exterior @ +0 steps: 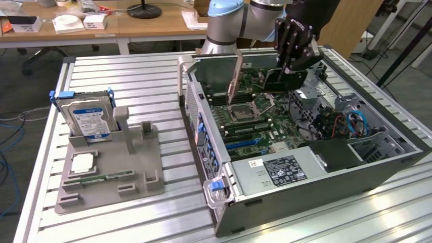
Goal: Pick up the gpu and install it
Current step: 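Insert the gpu into the slot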
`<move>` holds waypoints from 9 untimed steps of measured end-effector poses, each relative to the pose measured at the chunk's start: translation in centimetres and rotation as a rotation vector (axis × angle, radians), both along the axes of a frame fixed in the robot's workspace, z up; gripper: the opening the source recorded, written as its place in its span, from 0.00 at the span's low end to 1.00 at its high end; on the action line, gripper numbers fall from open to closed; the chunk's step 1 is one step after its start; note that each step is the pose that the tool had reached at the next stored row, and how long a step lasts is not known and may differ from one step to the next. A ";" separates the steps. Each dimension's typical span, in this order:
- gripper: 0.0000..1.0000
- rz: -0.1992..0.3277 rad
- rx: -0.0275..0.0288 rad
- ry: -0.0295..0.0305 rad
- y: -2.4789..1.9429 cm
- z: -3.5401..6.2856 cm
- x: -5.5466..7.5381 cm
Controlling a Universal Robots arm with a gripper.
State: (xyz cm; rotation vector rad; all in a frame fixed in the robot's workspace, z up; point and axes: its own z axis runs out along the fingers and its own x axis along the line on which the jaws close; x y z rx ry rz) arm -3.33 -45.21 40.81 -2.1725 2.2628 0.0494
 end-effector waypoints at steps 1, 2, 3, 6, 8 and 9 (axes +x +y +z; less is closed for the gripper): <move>0.26 0.005 -0.0001 0.0000 0.00 0.00 0.0; 0.26 0.009 0.0000 0.0000 0.00 0.00 0.0; 0.26 0.013 0.0000 0.0000 0.00 0.00 0.0; 0.26 0.016 0.0000 -0.0015 0.00 -0.06 0.1; 0.26 0.016 -0.0001 -0.0015 0.00 -0.07 0.1; 0.26 0.016 0.0000 -0.0015 0.00 -0.08 0.1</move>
